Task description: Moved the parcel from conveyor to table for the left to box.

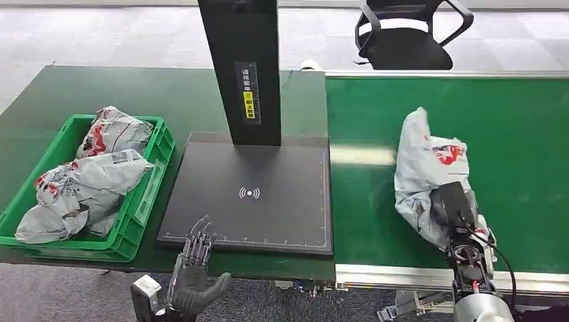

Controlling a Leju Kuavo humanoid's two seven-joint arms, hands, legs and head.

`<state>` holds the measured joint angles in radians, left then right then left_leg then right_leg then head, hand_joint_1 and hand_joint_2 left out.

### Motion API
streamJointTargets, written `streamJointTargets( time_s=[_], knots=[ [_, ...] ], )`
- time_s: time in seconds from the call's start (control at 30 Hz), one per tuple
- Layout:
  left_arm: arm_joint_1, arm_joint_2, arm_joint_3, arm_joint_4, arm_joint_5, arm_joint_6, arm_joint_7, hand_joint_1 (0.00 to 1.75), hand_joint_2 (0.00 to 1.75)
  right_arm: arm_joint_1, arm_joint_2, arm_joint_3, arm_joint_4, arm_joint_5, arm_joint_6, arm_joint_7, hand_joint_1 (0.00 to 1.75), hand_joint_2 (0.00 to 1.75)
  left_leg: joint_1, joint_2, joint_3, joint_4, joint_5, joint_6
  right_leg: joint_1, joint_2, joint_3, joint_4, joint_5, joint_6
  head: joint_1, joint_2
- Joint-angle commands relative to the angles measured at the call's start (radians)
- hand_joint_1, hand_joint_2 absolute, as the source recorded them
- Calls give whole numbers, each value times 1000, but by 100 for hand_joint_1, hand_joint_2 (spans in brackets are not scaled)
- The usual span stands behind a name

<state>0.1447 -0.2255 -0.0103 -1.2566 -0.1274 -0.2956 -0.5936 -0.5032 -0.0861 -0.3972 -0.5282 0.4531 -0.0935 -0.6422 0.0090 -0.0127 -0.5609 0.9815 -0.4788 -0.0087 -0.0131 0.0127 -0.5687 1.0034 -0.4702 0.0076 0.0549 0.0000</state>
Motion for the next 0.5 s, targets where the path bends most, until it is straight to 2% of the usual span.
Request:
streamJointTargets(
  time_s=[0.03, 0.07, 0.1, 0.13, 0.23, 0.4, 0.5],
  knots=[
    [31, -11, -25, -18, 10, 36, 2, 0, 175, 308, 232, 85, -961, -410, -35, -56, 175, 175, 0, -1, 0, -1, 0, 0, 0, -3, 0, 0, -1, -1, 0, 0],
    [35, -11, -24, -23, 11, 35, 3, 0, 175, 322, 239, 107, -990, -414, -43, -56, 175, 175, 0, 0, 0, -1, -1, -1, 0, -2, 0, 0, -1, -1, 1, 0],
    [47, -10, -20, -37, 11, 31, 4, 0, 175, 357, 257, 183, -1047, -411, -75, -56, 175, 175, 0, 0, -1, 0, -1, 0, 0, 0, -2, 1, -1, -1, 1, 0],
    [50, -11, -17, -41, 11, 27, 7, 0, 175, 373, 240, 242, -1071, -420, -84, -56, 175, 175, 0, 1, -1, 0, -2, -1, 0, 0, -2, 2, -2, -1, 0, 0],
    [55, -9, -12, -40, 8, 15, 10, 0, 175, 402, 219, 416, -1039, -429, -64, -56, 175, 175, 1, 6, 0, -1, -3, -1, 1, 4, -2, 0, -1, -2, 0, 0],
    [47, -9, -12, -30, 6, 14, 9, 0, 175, 394, 212, 433, -1016, -436, -51, -56, 175, 175, 1, 3, -1, -1, -1, 0, 1, 1, -3, 0, -1, -2, 0, 0],
    [6, 2, -22, 30, 2, 11, -1, 0, 175, 332, 201, 568, -754, -442, 166, -56, 175, 175, 1, 3, -1, -2, 0, 0, 2, 1, -1, -2, -1, -1, 1, 0]
  ],
)
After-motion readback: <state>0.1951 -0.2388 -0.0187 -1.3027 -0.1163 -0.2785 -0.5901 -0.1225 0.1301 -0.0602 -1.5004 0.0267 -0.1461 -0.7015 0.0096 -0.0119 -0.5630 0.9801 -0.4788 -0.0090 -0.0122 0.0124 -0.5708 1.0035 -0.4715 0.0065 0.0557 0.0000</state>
